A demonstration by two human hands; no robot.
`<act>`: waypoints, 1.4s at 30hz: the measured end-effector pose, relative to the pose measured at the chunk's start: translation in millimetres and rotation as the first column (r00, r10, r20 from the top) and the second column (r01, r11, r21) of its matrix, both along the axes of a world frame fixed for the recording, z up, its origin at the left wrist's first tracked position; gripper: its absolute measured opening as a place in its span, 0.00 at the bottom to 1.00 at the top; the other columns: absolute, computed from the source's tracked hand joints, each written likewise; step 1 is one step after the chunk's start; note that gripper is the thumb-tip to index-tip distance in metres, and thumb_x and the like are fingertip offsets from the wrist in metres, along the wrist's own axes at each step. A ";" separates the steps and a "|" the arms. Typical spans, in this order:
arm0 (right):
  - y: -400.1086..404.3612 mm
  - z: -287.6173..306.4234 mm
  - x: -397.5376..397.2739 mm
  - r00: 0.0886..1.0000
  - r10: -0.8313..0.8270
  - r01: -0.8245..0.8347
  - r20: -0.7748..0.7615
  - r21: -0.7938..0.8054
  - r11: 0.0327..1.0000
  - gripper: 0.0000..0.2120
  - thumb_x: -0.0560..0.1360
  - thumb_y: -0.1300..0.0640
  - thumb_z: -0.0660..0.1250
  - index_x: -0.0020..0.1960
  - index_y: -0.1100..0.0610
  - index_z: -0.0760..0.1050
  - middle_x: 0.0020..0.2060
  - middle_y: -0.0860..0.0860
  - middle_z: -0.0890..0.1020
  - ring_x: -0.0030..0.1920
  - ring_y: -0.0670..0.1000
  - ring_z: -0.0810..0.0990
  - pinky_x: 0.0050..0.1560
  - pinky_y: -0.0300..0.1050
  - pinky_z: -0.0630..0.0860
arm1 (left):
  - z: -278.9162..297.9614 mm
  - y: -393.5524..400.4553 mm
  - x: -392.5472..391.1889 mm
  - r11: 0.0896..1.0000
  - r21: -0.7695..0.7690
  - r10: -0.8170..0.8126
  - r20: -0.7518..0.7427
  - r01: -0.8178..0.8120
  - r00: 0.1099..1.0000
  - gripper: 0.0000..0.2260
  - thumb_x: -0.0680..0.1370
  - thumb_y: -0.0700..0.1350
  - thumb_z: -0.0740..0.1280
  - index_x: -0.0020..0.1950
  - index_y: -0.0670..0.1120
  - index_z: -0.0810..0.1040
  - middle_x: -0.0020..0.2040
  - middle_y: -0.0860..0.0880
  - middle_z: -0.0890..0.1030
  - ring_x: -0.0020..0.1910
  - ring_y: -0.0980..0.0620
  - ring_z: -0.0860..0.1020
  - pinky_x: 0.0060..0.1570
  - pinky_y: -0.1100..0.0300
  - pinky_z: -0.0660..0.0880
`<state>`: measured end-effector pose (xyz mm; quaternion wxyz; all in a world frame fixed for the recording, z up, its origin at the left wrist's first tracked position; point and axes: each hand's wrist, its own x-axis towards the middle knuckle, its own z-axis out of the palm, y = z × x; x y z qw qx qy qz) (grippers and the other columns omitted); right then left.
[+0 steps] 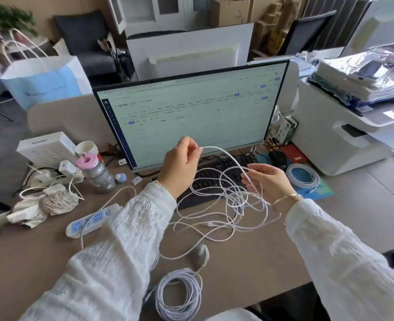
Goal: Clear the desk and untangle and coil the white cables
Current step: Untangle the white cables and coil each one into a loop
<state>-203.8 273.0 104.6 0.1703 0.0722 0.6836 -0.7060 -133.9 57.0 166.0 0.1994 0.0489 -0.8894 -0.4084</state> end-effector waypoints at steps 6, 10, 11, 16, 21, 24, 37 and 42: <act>22.8 -42.1 -17.7 0.997 -0.010 0.058 -0.079 0.638 0.768 0.11 0.74 0.63 0.66 0.55 0.58 0.80 0.49 0.55 0.83 0.49 0.56 0.80 0.54 0.49 0.76 | 23.5 -18.0 2.5 0.995 0.065 0.084 -0.079 -0.079 0.993 0.06 0.81 0.44 0.64 0.45 0.45 0.71 0.35 0.52 0.76 0.34 0.54 0.73 0.34 0.69 0.67; 19.1 -26.3 -8.9 0.992 0.047 0.029 -0.116 0.573 0.819 0.24 0.70 0.69 0.68 0.64 0.59 0.71 0.58 0.56 0.76 0.57 0.55 0.76 0.56 0.50 0.75 | 44.3 -21.5 0.4 0.995 0.084 0.073 -0.127 -0.063 0.989 0.05 0.81 0.45 0.63 0.46 0.45 0.72 0.36 0.53 0.75 0.36 0.55 0.73 0.37 0.69 0.68; 15.7 -19.0 -4.6 0.980 0.101 0.015 -0.174 0.566 0.824 0.26 0.68 0.69 0.68 0.65 0.58 0.70 0.60 0.55 0.75 0.60 0.55 0.74 0.57 0.48 0.74 | 49.0 -21.9 -0.7 0.995 0.079 0.066 -0.137 -0.056 0.988 0.05 0.81 0.45 0.63 0.47 0.45 0.72 0.36 0.52 0.75 0.36 0.55 0.73 0.37 0.69 0.68; -10.0 7.6 33.5 0.667 0.359 0.122 -0.653 0.571 0.812 0.20 0.68 0.70 0.68 0.59 0.58 0.78 0.55 0.52 0.79 0.56 0.51 0.75 0.59 0.42 0.70 | 74.1 -18.3 -5.7 0.997 0.064 0.048 -0.209 -0.035 0.977 0.06 0.82 0.45 0.62 0.48 0.43 0.71 0.34 0.51 0.75 0.33 0.56 0.72 0.34 0.69 0.67; -39.9 -4.0 52.4 0.727 0.549 -0.210 -0.412 0.628 0.749 0.16 0.76 0.61 0.67 0.63 0.54 0.73 0.46 0.46 0.83 0.44 0.44 0.80 0.50 0.38 0.75 | 92.3 -17.6 -5.9 0.996 0.095 0.030 -0.283 -0.003 0.959 0.06 0.83 0.44 0.60 0.47 0.44 0.69 0.31 0.51 0.75 0.28 0.58 0.71 0.32 0.64 0.68; -46.9 -22.6 54.1 0.786 0.540 -0.282 -0.300 0.603 0.746 0.13 0.77 0.62 0.66 0.61 0.56 0.75 0.44 0.50 0.85 0.47 0.51 0.83 0.54 0.44 0.77 | 102.1 -23.7 -1.6 0.991 0.135 0.066 -0.323 -0.023 0.944 0.07 0.83 0.44 0.59 0.48 0.43 0.69 0.31 0.51 0.74 0.27 0.57 0.70 0.30 0.64 0.67; -40.6 41.5 93.6 0.459 0.395 -0.076 -0.796 0.408 0.910 0.17 0.81 0.54 0.59 0.67 0.59 0.74 0.37 0.43 0.75 0.35 0.44 0.74 0.37 0.31 0.69 | 57.5 -37.7 13.0 0.912 0.396 0.036 0.185 -0.108 0.982 0.05 0.82 0.45 0.61 0.50 0.44 0.71 0.37 0.47 0.76 0.26 0.55 0.69 0.23 0.62 0.66; -48.2 58.1 94.7 0.319 0.473 -0.136 -0.821 0.454 0.880 0.12 0.77 0.60 0.66 0.59 0.56 0.81 0.44 0.48 0.79 0.44 0.44 0.78 0.45 0.36 0.75 | 43.2 -3.5 25.3 0.832 0.544 -0.278 0.241 0.108 0.930 0.04 0.79 0.40 0.67 0.47 0.40 0.79 0.33 0.47 0.78 0.23 0.56 0.67 0.23 0.64 0.66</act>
